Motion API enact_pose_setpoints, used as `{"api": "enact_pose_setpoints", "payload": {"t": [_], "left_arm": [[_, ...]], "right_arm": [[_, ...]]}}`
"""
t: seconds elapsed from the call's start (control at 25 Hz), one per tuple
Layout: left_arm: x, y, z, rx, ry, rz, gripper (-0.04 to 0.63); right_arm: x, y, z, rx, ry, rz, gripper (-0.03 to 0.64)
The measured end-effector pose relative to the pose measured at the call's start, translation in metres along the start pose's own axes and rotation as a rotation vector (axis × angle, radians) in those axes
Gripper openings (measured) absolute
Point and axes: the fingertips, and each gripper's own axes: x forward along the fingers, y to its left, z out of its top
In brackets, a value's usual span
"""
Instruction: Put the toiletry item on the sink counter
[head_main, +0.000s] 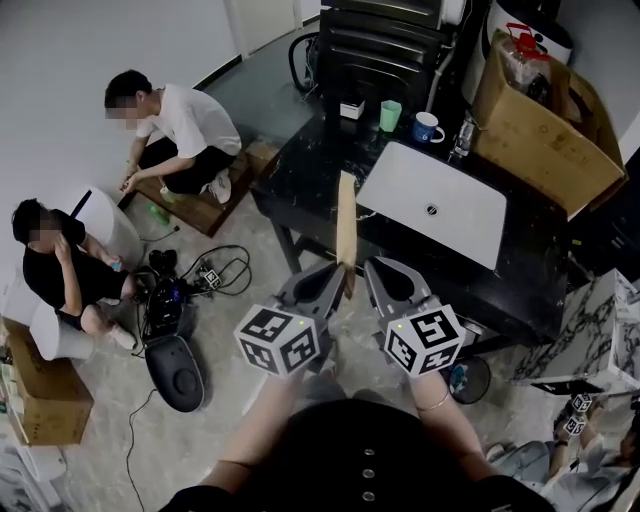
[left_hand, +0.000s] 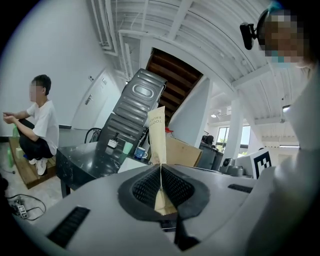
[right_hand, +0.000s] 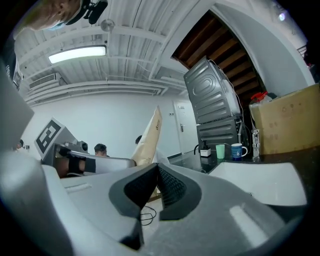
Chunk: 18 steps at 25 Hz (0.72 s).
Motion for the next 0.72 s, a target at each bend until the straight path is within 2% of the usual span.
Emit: {"api": "enact_pose_setpoints", "payload": {"t": [0.4, 0.72], "left_arm": [[0.054, 0.072, 0.040, -0.001, 0.026, -0.051, 0.012], [0.081, 0.104, 0.054, 0.006, 0.061, -0.085, 0.012]], "right_arm": [[0.085, -0.039, 0.019, 0.003, 0.003, -0.062, 0.003], [0.121, -0.062, 0.023, 0.024, 0.001, -0.116, 0.003]]}}
